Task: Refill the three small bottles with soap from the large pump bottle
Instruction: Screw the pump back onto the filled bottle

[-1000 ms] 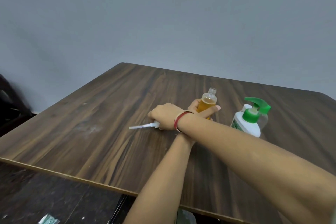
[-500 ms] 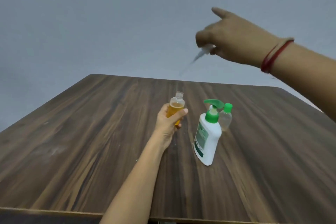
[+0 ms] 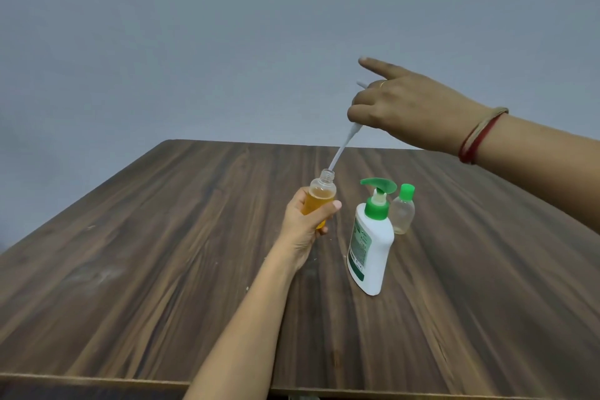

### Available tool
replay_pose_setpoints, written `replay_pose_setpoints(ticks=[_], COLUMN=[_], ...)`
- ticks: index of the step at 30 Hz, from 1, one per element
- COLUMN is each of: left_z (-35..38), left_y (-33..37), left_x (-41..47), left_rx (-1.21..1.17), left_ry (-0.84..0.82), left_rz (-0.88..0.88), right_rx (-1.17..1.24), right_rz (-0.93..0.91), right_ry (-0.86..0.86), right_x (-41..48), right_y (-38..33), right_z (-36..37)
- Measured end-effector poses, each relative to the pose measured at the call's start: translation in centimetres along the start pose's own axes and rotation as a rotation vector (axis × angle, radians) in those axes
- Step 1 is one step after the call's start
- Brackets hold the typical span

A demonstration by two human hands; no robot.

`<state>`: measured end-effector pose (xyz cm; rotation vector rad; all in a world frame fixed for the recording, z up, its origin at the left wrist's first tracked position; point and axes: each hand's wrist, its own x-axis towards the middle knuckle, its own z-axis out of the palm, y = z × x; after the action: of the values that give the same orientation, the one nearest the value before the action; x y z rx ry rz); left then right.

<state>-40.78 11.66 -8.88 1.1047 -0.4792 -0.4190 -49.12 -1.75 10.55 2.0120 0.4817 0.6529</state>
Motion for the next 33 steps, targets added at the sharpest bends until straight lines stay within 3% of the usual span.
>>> replay_pose_setpoints(ticks=[9, 16, 18, 21, 24, 27, 33], left_z=[0.0, 0.0, 0.0, -0.1, 0.0, 0.2, 0.2], left_y=[-0.1, 0.0, 0.0, 0.1, 0.3, 0.3, 0.3], left_x=[0.1, 0.1, 0.1, 0.0, -0.1, -0.3, -0.2], left_rx=[-0.005, -0.033, -0.042, -0.040, -0.043, -0.040, -0.029], left_ry=[-0.026, -0.018, -0.021, -0.022, -0.032, -0.047, -0.064], left_rz=[0.019, 0.011, 0.012, 0.015, 0.020, 0.019, 0.018], right_rx=[0.003, 0.219, 0.404, 0.936, 1.562, 1.963, 2.052], right_rz=[-0.172, -0.192, -0.055, 0.465, 0.926, 0.922, 0.891], right_ry=[0.042, 0.016, 0.119, 0.187, 0.014, -0.292, -0.202], right_x=[0.8, 1.5, 1.3, 0.3, -0.3, -0.4, 0.5], right_y=[-2.6, -4.0, -3.8, -3.7, -4.2, -5.0, -5.5], right_z=[-0.1, 0.8, 0.9, 1.1, 1.3, 2.4, 3.5])
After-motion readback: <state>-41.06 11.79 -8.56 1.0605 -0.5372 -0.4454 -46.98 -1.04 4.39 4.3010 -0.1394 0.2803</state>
